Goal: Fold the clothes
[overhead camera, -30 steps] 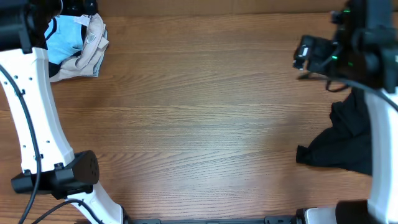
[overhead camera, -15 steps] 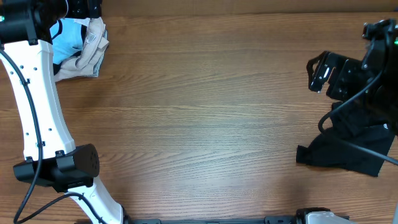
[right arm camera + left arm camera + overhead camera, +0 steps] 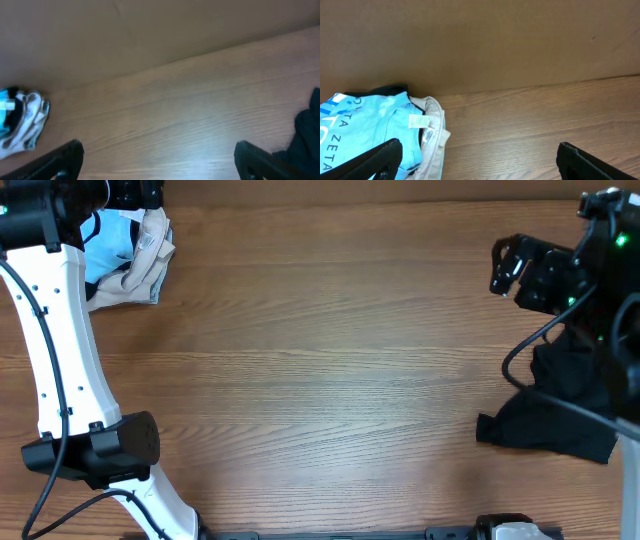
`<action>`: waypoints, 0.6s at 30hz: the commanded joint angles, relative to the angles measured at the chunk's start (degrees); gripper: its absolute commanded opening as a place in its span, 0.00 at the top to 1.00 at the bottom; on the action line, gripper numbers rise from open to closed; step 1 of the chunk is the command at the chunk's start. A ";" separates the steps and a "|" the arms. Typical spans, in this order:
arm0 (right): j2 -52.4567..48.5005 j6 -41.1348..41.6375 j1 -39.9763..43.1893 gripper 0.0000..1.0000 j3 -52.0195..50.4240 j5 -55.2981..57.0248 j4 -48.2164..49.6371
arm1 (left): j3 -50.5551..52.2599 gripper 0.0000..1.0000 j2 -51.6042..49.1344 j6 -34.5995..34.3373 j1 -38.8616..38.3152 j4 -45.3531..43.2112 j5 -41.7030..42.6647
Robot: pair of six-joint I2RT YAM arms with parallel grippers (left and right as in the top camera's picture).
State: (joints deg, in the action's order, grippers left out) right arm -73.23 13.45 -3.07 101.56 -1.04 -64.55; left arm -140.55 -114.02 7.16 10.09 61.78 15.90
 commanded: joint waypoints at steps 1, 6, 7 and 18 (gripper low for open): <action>9.53 -0.46 0.15 0.00 -15.23 2.69 10.45 | -0.22 0.00 0.09 -0.98 -0.42 -0.04 0.63; 22.16 -0.39 0.15 0.00 -37.75 2.91 26.18 | -0.22 0.00 0.09 -0.98 -0.42 -0.04 0.63; 24.90 -0.31 0.15 0.00 -42.18 2.86 28.44 | -0.22 0.00 0.09 -0.98 -0.42 -0.04 0.63; 52.22 0.20 0.15 0.00 -82.60 2.69 55.06 | -0.22 0.00 0.09 -0.98 -0.42 -0.04 0.63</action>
State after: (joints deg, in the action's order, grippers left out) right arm -26.48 13.47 -3.07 26.13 0.93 -12.80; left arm -140.55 -114.02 7.16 10.09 61.78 15.90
